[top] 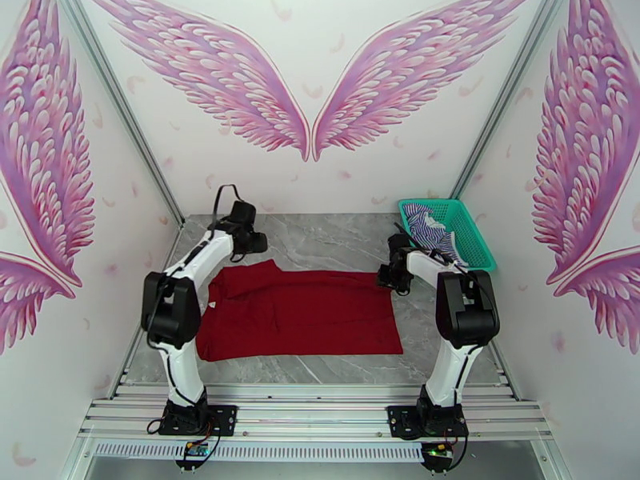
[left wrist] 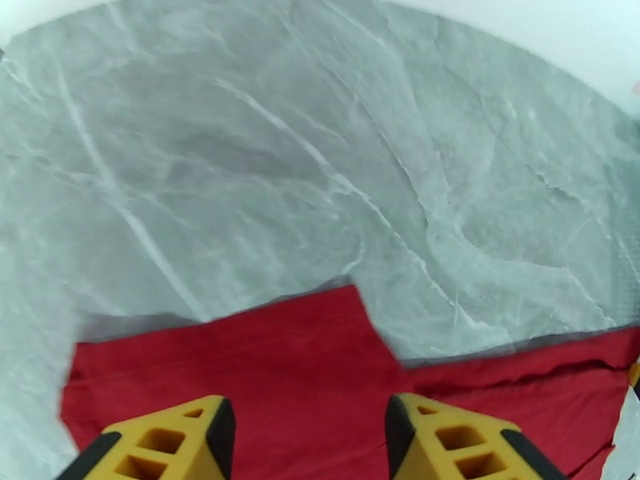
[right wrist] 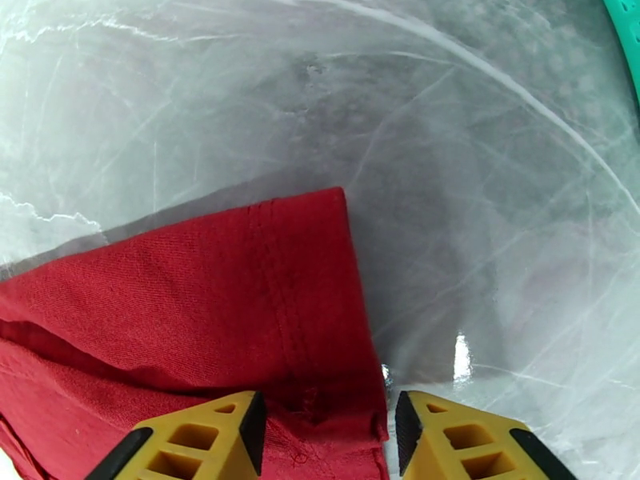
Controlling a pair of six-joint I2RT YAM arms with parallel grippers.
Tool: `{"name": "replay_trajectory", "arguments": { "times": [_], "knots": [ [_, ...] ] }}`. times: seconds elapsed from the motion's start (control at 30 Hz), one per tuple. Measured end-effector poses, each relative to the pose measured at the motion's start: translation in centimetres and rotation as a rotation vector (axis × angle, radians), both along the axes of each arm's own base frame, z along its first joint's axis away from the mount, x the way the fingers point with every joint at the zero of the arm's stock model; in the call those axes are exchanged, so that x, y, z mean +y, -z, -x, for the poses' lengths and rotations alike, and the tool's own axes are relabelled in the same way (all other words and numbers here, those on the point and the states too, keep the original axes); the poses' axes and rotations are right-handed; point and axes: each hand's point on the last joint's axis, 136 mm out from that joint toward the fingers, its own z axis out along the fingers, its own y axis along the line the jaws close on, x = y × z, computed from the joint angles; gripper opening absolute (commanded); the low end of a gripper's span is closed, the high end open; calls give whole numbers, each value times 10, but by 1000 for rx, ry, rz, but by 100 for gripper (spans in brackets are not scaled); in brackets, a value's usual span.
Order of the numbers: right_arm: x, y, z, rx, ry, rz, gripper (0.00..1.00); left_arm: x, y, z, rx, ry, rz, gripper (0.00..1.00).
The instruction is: Fold and stack the mixed laundry pile
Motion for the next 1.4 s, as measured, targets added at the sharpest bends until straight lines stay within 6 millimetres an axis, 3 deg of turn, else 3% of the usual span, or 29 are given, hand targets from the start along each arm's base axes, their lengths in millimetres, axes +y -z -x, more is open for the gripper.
{"name": "replay_trajectory", "arguments": {
  "times": [0.17,0.3,0.6,0.73,0.87,1.0,1.17,1.27,1.4],
  "knots": [
    [4,-5,-3,-24,-10,-4,53,-23,65,-6,135,-39,-36,60],
    [9,-6,0,-35,-17,-23,53,-21,85,-9,183,-89,-71,57],
    [13,-3,4,-30,-24,-42,53,-10,77,-25,154,-173,-128,45],
    [14,-4,4,-31,-19,-48,53,-9,84,-22,173,-179,-141,40],
    [14,-4,3,-31,-11,-51,54,-13,88,-20,180,-181,-141,25],
    [15,-4,4,-31,-10,-54,53,-15,88,-20,178,-169,-145,3],
    [15,-7,3,-37,-2,-56,55,-16,84,-22,170,-146,-151,0],
    [13,-17,3,-55,14,-53,57,-15,71,-20,157,-130,-153,0],
    [10,-34,4,-84,36,-44,59,-11,32,-1,118,-120,-143,0]
  ]
}}
